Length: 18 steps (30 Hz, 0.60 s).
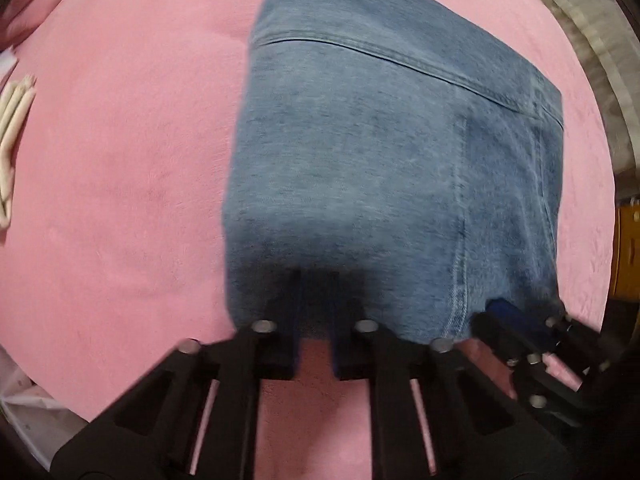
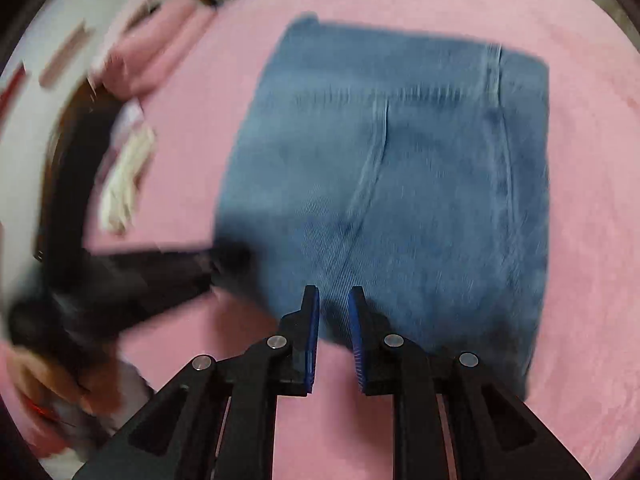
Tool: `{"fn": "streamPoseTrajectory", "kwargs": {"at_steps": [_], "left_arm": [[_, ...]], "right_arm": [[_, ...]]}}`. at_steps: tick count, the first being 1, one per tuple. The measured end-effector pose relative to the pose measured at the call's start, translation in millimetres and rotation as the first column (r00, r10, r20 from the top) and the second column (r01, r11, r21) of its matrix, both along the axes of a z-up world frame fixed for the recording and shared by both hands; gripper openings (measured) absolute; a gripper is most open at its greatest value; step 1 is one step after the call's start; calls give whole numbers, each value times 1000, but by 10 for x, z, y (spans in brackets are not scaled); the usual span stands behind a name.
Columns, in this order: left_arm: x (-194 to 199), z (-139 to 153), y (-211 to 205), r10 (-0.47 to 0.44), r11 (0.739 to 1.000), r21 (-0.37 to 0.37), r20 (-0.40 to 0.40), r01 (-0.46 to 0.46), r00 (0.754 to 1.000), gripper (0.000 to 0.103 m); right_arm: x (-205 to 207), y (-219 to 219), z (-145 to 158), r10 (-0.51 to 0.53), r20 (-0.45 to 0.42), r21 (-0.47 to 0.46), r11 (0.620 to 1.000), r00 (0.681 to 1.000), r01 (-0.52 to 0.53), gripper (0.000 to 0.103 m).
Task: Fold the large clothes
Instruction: 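Press and square the folded denim bundle with both tools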
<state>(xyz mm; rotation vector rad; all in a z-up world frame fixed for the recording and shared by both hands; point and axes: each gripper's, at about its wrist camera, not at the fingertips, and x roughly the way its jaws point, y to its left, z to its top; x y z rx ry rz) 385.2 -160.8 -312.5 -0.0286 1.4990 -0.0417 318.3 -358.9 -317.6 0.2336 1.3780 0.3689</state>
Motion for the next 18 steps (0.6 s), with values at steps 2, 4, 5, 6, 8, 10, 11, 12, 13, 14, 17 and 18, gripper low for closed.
{"fn": "streamPoseTrajectory", "kwargs": {"at_steps": [2, 4, 5, 6, 8, 10, 11, 12, 13, 14, 17, 18], "left_arm": [[10, -14, 118, 37, 998, -52, -9, -37, 999, 2], [15, -16, 233, 84, 989, -121, -25, -87, 996, 2], [15, -1, 227, 74, 989, -123, -22, -76, 997, 1], [8, 31, 181, 43, 993, -107, -10, -44, 999, 1], [-22, 104, 68, -24, 998, -53, 20, 25, 999, 1], [-97, 187, -66, -115, 988, -98, 34, 118, 993, 1], [-117, 199, -90, -133, 980, -145, 31, 136, 991, 1], [-144, 197, -137, -167, 956, -241, 14, 166, 986, 1], [-150, 180, -179, -193, 942, -280, 6, 187, 981, 1], [-147, 157, -203, -208, 936, -289, 2, 199, 978, 1], [4, 59, -266, -219, 926, -317, -9, 204, 976, 1], [108, 23, -272, -204, 923, -335, -5, 191, 979, 1]], "right_arm": [[-131, -85, -92, -47, -10, -117, 992, 999, 46, 10], [-198, -265, -148, -125, -2, -191, 974, 992, 123, 0], [-243, -403, -152, -178, -4, -176, 969, 984, 174, 0], [-279, -481, -142, -213, -15, -158, 965, 977, 208, 0], [-333, -521, -58, -222, -6, -159, 963, 975, 219, 0], [-355, -442, 31, -188, 32, -185, 964, 982, 191, 0], [-350, -379, 60, -175, 50, -171, 969, 983, 181, 0], [-333, -311, 35, -171, 56, -122, 977, 984, 176, 0], [-316, -282, 64, -172, 48, -35, 984, 984, 174, 0], [-319, -289, 88, -179, 38, 15, 984, 983, 178, 0], [-179, -135, 2, -218, -11, 90, 972, 976, 218, 0], [-113, -51, -61, -228, -32, 119, 966, 973, 230, 0]]}}
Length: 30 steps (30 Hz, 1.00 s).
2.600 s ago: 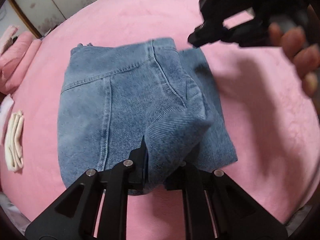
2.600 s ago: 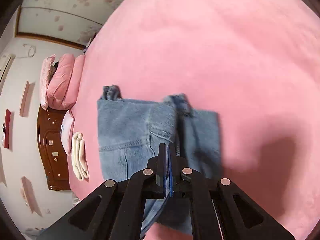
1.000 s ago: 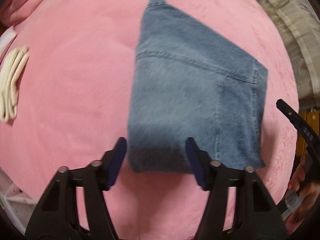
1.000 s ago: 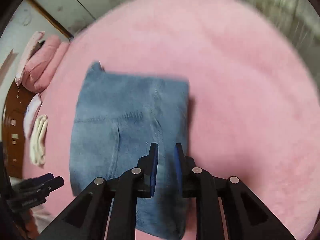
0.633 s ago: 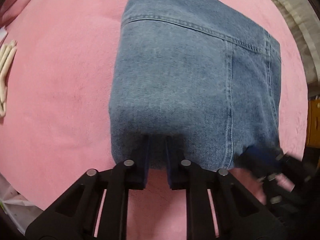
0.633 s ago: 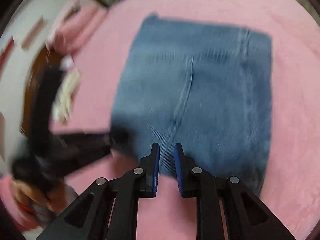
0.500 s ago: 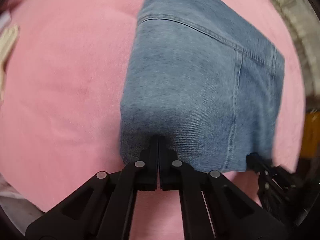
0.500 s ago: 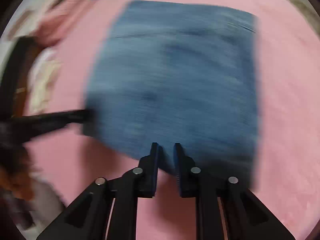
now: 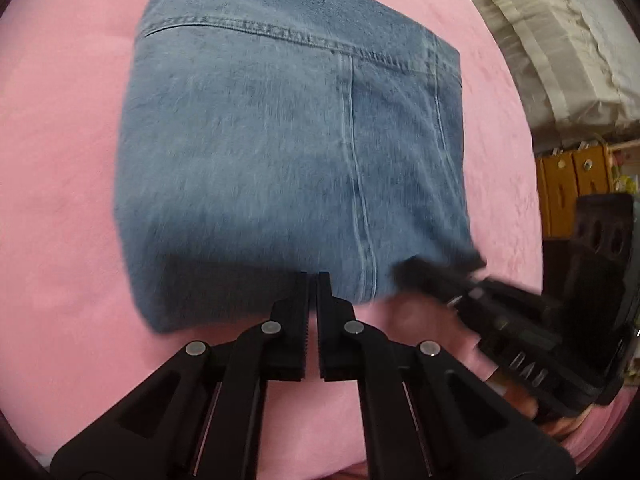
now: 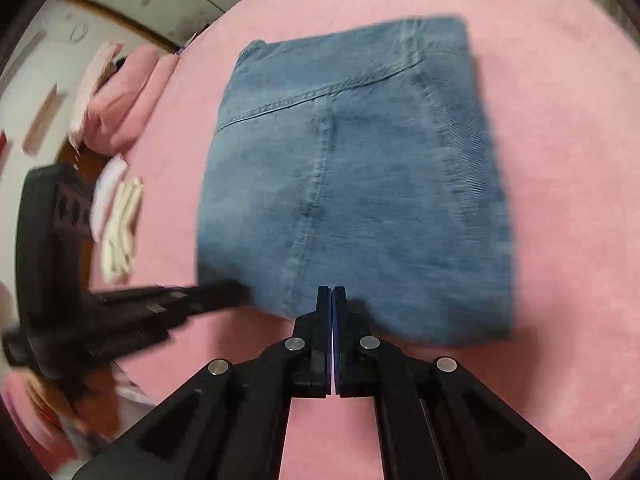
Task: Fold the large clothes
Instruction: 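Press and square the folded denim bundle with both tools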
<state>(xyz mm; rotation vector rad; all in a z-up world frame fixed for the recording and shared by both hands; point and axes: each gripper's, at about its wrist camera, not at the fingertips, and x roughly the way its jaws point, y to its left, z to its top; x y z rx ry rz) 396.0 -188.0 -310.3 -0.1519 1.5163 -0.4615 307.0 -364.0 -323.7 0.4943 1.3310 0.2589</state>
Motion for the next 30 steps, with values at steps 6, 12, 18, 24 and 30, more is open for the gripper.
{"fn": "streamPoseTrajectory", "kwargs": {"at_steps": [6, 12, 18, 24, 30], "left_arm": [[630, -164, -2, 20, 996, 84, 207, -38, 978, 1], [1395, -307, 143, 134, 991, -32, 273, -130, 953, 1], [2018, -370, 185, 232, 972, -30, 327, -235, 916, 1], [2208, -543, 314, 232, 968, 4, 356, -250, 905, 2], [2281, -569, 340, 248, 967, -29, 324, -252, 913, 2]], "right_arm": [[506, 228, -391, -56, -18, 27, 998, 998, 56, 0], [1414, 444, -783, -74, 53, 52, 996, 996, 71, 0], [2172, 647, -925, -39, 103, 20, 999, 994, 37, 0], [2371, 495, -857, -111, 182, -28, 993, 977, 118, 0], [2298, 104, -746, -210, 260, -140, 957, 942, 252, 0]]}}
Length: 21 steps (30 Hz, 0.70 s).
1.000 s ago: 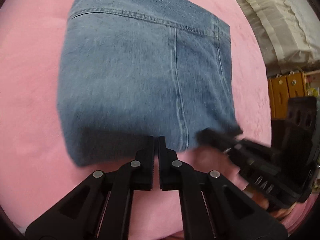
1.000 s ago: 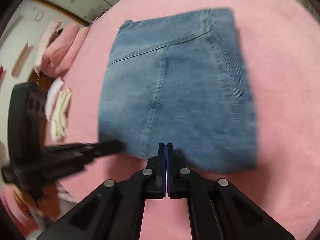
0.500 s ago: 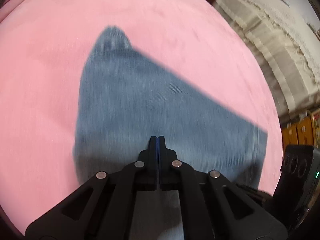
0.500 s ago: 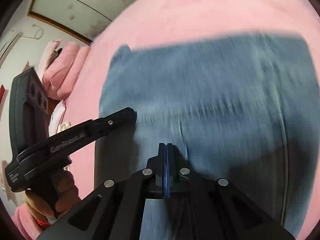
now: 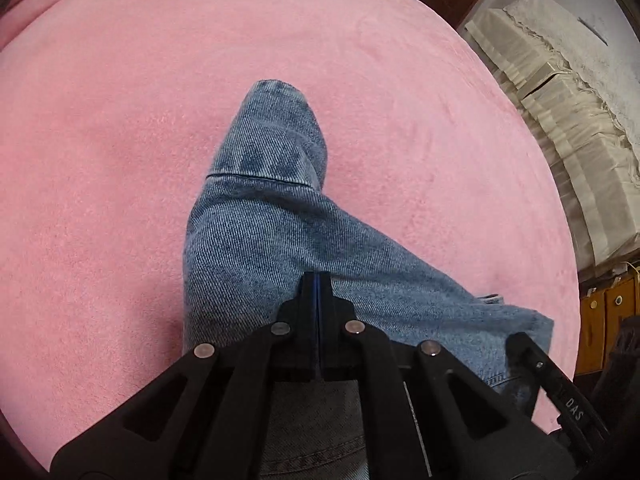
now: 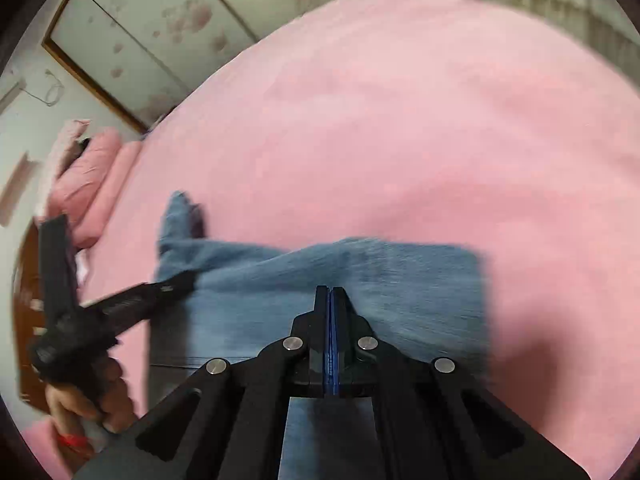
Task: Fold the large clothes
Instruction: 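Press and square the folded denim bundle with both tools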
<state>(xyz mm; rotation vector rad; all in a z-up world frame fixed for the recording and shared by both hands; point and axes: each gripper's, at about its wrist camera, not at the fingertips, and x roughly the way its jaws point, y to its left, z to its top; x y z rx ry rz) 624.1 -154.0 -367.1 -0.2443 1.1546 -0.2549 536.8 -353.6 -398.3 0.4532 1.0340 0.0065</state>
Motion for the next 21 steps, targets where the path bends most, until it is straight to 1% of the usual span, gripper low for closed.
{"fn": "streamPoseTrajectory", "kwargs": {"at_steps": [1, 2, 3, 5, 7, 9, 10, 11, 13, 15, 16, 18, 19, 20, 21], "left_arm": [[-5, 24, -18, -17, 1000, 14, 6, 17, 1000, 2], [-13, 52, -29, -29, 999, 27, 12, 29, 1000, 2], [-50, 89, -44, -38, 998, 44, 14, 37, 999, 2], [-175, 173, -31, -44, 997, 62, 14, 43, 999, 1], [-391, 314, 35, -45, 997, 66, 35, 43, 998, 1], [-631, 338, 110, -42, 997, 66, 4, 41, 999, 1], [-739, 342, 156, -38, 997, 67, -6, 38, 999, 1], [-898, 366, 211, -38, 997, 73, 2, 37, 999, 1], [-1172, 449, 225, -64, 992, 105, -18, 65, 998, 1], [-1418, 514, 221, -79, 985, 149, -14, 81, 997, 2], [-1572, 531, 232, -80, 983, 165, -29, 84, 996, 3], [-1806, 534, 311, -67, 978, 193, -94, 84, 993, 3], [-1955, 586, 354, -52, 978, 198, -82, 67, 995, 5], [-2047, 628, 385, -45, 976, 207, -94, 64, 995, 9], [-2104, 626, 358, -38, 973, 220, -132, 67, 990, 9]], "right_arm": [[-31, -59, 2, -27, -3, 0, 1000, 1000, 27, 0], [-62, -133, -18, -51, -10, 36, 998, 999, 51, 0], [-50, -138, -49, -70, -21, 46, 996, 997, 71, 0], [-100, -102, -12, -101, -43, 5, 995, 994, 101, 0], [-201, -17, 24, -93, -71, -37, 995, 993, 90, 0], [-286, 33, 24, -75, -96, -43, 997, 993, 71, 0], [-336, 85, -11, -65, -135, -39, 997, 989, 60, 0], [-396, 133, -37, -60, -160, -32, 998, 985, 56, 0], [-676, 217, -81, -45, -197, -9, 999, 979, 45, 0], [-920, 317, -107, -27, -231, -15, 1000, 973, 24, 0], [-1040, 358, -116, -19, -250, -19, 1000, 968, 14, 0], [-1305, 421, -87, -10, -280, -32, 999, 960, 1, 2], [-1393, 455, -71, -3, -295, -36, 999, 956, -7, 2], [-1479, 489, -41, 7, -308, -34, 999, 951, -19, 2], [-1545, 529, -22, 17, -323, -31, 999, 946, -28, 2]]}}
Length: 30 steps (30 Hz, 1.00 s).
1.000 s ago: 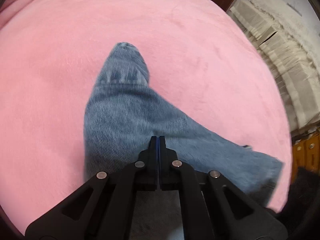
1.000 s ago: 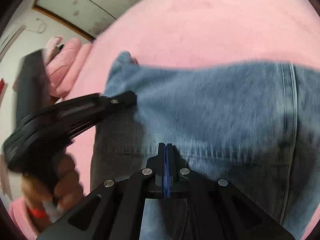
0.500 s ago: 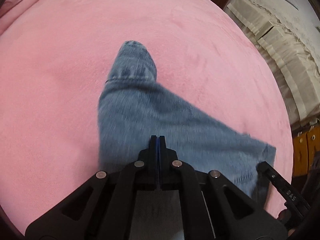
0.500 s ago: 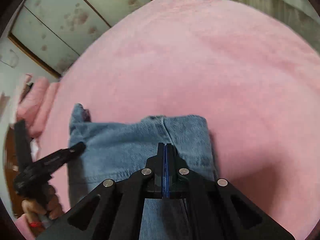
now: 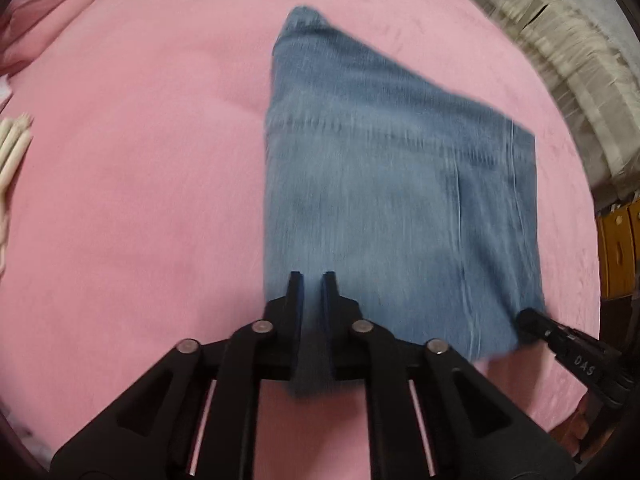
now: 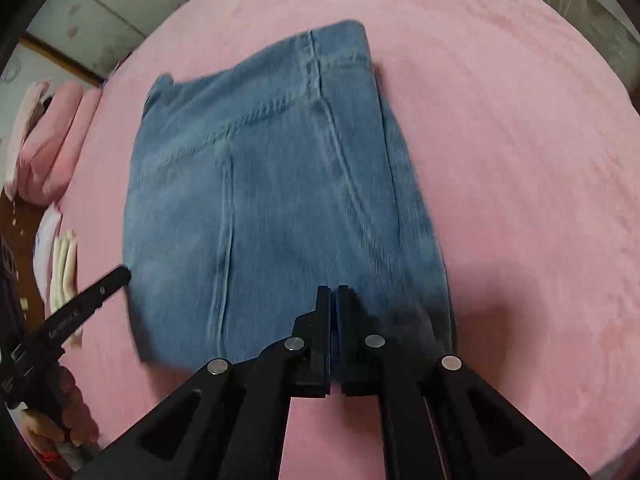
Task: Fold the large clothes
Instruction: 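Press and square the folded denim bundle with both tools, then move both open tools to the edge of the denim bundle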
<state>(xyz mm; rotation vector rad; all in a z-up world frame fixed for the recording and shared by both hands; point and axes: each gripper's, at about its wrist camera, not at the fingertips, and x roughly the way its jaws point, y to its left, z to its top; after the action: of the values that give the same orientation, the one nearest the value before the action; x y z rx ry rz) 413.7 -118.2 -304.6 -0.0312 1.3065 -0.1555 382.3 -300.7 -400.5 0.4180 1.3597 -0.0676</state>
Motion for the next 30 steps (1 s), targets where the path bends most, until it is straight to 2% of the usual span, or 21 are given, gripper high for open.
{"fn": "streamPoseTrajectory", "kwargs": {"at_steps": [1, 2, 3, 4, 5, 6, 7, 8, 10, 12, 15, 21, 26, 30], "left_arm": [[-113, 19, 5, 12, 1000, 12, -45, -11, 999, 9], [-202, 37, 14, 25, 1000, 4, -81, -24, 996, 9], [-217, 58, -15, 28, 1000, -2, -95, -28, 995, 9], [-293, 82, -28, 26, 1000, 11, -114, -25, 993, 9], [-360, 120, -59, 19, 999, 32, -131, -15, 991, 10], [-428, 169, -94, 12, 999, 53, -149, -4, 989, 13], [-507, 241, -134, 7, 998, 63, -168, 3, 986, 25], [-572, 316, -152, 13, 998, 58, -176, -2, 984, 47], [-714, 538, -123, 57, 998, 44, -167, -51, 984, 71], [-850, 728, -98, 96, 995, 40, -149, -91, 984, 73], [-927, 938, -98, 81, 996, 36, -140, -77, 987, 74], [-885, 1241, -166, 16, 999, 48, -65, -13, 998, 74], [-774, 1379, -169, 7, 999, 52, -30, -5, 1000, 74], [-734, 1354, -192, 1, 999, 53, -33, 0, 999, 74]], "right_arm": [[-54, 40, 38, 6, -25, -3, 1000, 1000, -6, 4], [-81, 46, 77, 6, -45, -4, 1000, 999, -6, 11], [-125, 69, 111, 0, -76, -14, 1000, 997, -1, 24], [-202, 36, 197, -7, -99, -27, 1000, 995, 4, 32], [-275, 23, 281, -16, -116, -42, 999, 993, 11, 45], [-379, -11, 373, -19, -120, -51, 999, 993, 13, 54], [-411, 43, 442, -15, -117, -57, 998, 993, 9, 56], [-456, 72, 522, -4, -112, -61, 998, 994, -3, 60], [-572, 55, 753, 35, -112, -75, 996, 993, -43, 70], [-620, 200, 913, 86, -109, -102, 990, 990, -98, 80], [-797, 231, 1218, 111, -89, -123, 985, 990, -122, 83], [-1051, 185, 1744, 174, -47, -119, 977, 984, -178, 84], [-963, 154, 1938, 173, -12, -144, 974, 985, -173, 85], [-888, 130, 1940, 163, -10, -135, 977, 987, -163, 85]]}}
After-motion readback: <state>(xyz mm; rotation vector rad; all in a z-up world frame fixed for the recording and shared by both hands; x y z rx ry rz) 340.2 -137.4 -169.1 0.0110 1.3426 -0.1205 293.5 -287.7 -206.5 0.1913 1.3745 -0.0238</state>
